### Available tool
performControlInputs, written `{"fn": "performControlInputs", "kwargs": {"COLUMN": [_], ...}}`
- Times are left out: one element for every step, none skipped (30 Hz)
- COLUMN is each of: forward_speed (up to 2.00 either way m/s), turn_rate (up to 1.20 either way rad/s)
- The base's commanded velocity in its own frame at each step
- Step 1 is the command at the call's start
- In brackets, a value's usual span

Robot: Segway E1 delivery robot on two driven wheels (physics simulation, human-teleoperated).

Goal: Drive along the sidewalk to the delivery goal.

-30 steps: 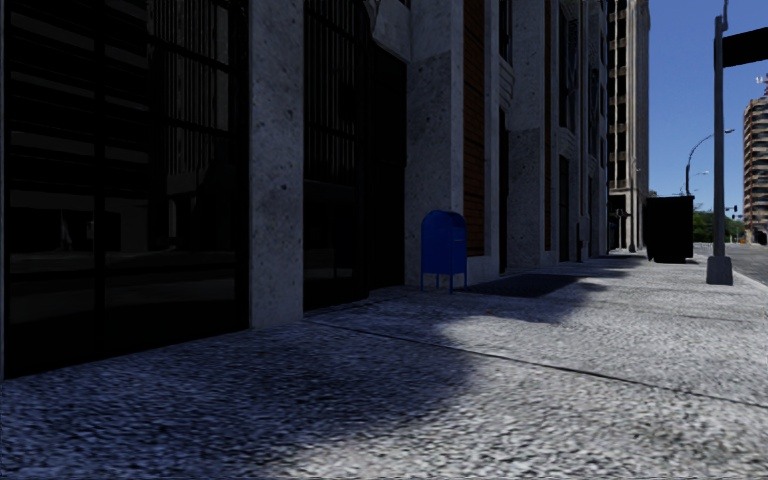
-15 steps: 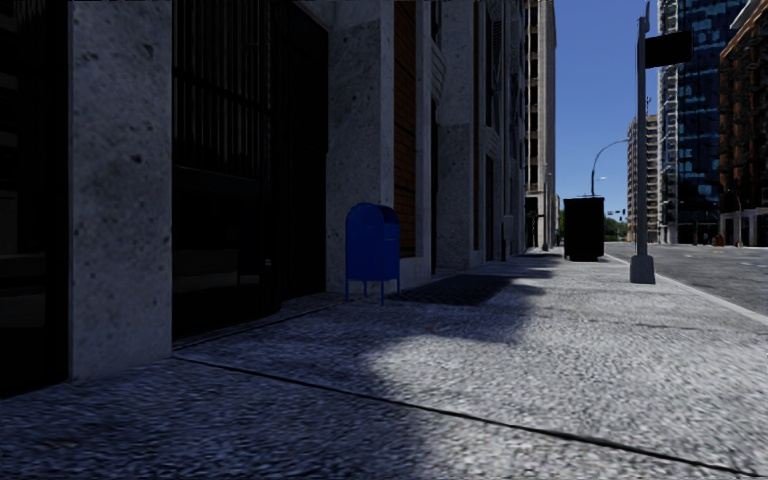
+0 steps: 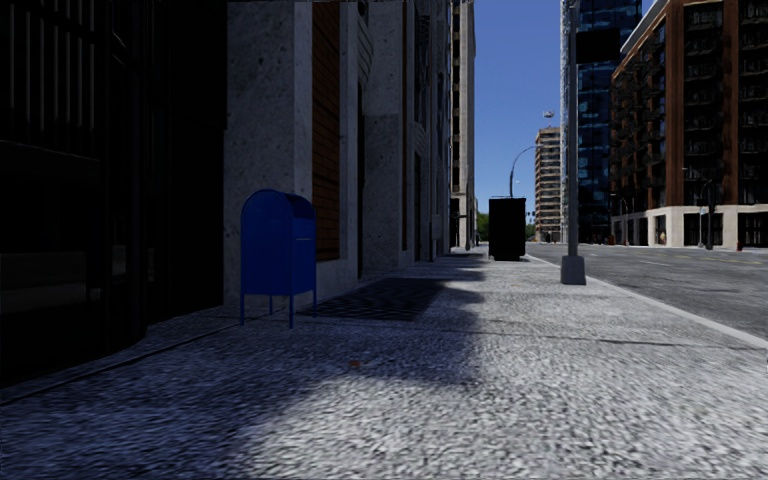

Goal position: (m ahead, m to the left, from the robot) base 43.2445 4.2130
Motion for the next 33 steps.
{"fn": "performControlInputs", "kwargs": {"forward_speed": [1.97, 1.97, 1.97, 1.97, 1.97, 1.97, 1.97, 1.97, 1.97, 1.97, 1.97, 1.97, 1.97, 1.97, 1.97, 1.97, 1.97, 1.97, 1.97, 1.97, 1.97, 1.97, 1.97, 1.97, 1.97, 1.97, 1.97, 1.97, 1.97, 1.97, 1.97, 1.97, 1.97], "turn_rate": [-0.49, -0.49, -0.49, -0.49, -0.49, -0.49, -0.49, -0.49, -0.49, -0.49, -0.49, -0.49, -0.49, -0.47, -0.47, 0.00, 0.00, 0.00, 0.00, 0.00, 0.00, 0.00, 0.00, 0.00, 0.00, 0.00, 0.00, 0.00, 0.00, 0.00, 0.00, 0.00, 0.00]}}
